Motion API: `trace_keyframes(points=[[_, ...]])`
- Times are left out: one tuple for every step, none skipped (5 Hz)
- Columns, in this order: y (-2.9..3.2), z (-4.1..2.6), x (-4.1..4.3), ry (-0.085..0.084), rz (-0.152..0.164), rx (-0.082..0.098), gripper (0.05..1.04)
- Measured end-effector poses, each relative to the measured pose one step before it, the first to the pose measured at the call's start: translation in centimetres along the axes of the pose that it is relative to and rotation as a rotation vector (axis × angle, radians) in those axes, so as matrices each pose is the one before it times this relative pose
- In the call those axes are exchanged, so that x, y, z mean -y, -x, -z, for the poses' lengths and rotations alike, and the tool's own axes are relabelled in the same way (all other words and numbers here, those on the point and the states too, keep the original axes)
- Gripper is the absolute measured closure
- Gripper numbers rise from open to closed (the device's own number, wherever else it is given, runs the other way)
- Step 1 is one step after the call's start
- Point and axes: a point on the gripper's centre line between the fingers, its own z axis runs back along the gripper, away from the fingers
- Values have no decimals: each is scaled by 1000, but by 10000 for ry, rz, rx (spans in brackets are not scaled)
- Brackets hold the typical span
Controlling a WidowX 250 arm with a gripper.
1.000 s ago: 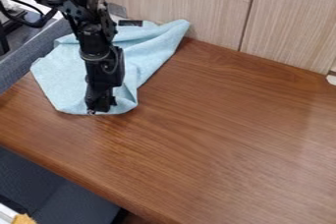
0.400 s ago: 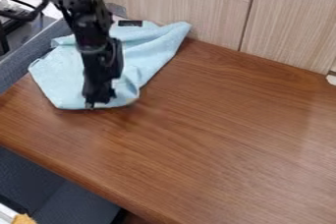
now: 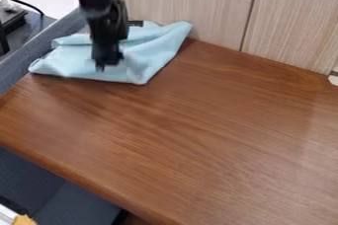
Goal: Fold the cloth from bottom right to top left
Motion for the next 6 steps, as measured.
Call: trace_keyframes(points=[[249, 452, -2711, -132, -508, 127, 999], [-501, 980, -3300, -249, -265, 144, 999], [-162, 1459, -2164, -65, -104, -37, 999], [-301, 1263, -1279, -222, 101, -68, 999], [-554, 1481, -1014, -273, 83, 29, 999], [267, 1260, -283, 54, 87, -275, 967]])
